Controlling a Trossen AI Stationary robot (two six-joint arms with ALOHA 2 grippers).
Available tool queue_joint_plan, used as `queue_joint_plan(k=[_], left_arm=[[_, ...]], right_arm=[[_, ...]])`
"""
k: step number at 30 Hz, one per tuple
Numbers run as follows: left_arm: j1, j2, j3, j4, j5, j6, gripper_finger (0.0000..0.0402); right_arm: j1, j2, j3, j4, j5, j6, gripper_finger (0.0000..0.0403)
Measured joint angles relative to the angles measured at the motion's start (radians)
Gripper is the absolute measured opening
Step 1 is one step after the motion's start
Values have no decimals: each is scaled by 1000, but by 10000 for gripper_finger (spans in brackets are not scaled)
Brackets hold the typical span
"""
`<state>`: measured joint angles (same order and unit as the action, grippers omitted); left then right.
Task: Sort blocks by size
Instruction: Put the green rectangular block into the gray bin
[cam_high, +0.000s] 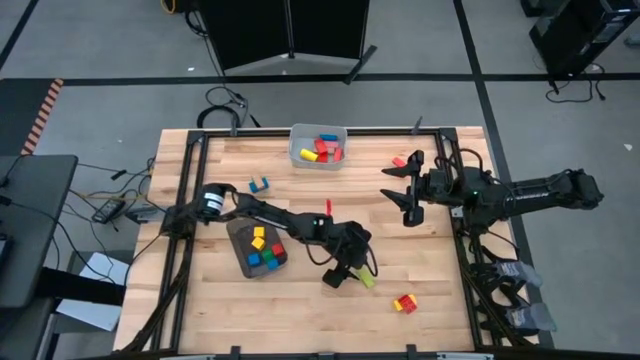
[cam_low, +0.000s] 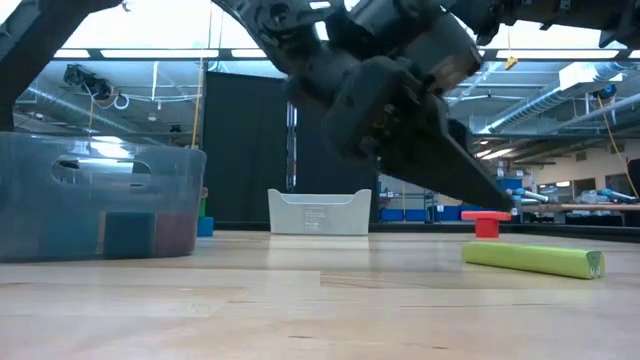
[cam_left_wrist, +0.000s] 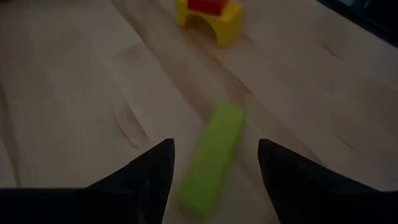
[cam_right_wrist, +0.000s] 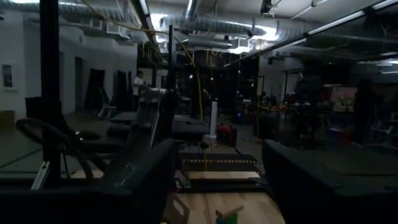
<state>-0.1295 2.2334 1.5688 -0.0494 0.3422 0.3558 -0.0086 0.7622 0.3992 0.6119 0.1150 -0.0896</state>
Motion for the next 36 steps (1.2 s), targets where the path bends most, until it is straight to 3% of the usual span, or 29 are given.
queue_joint_plan(k=[14,17,21,30,36], left_arm=[[0,118,64,-40,-33,7,231],[0,119,66,-68,-60,1,193],[-2,121,64,-83,-96,9,106],[45,82,54,-63,-62,-47,106],[124,-32,50,-69,-142,-80,106]], right_arm=[[0,3,0,2,-2,-3,246],[0,3,0,1,-2,-3,243],[0,3,1,1,-2,-3,243],[0,3,1,-1,-2,0,240],[31,1,1,9,-34,-21,242]])
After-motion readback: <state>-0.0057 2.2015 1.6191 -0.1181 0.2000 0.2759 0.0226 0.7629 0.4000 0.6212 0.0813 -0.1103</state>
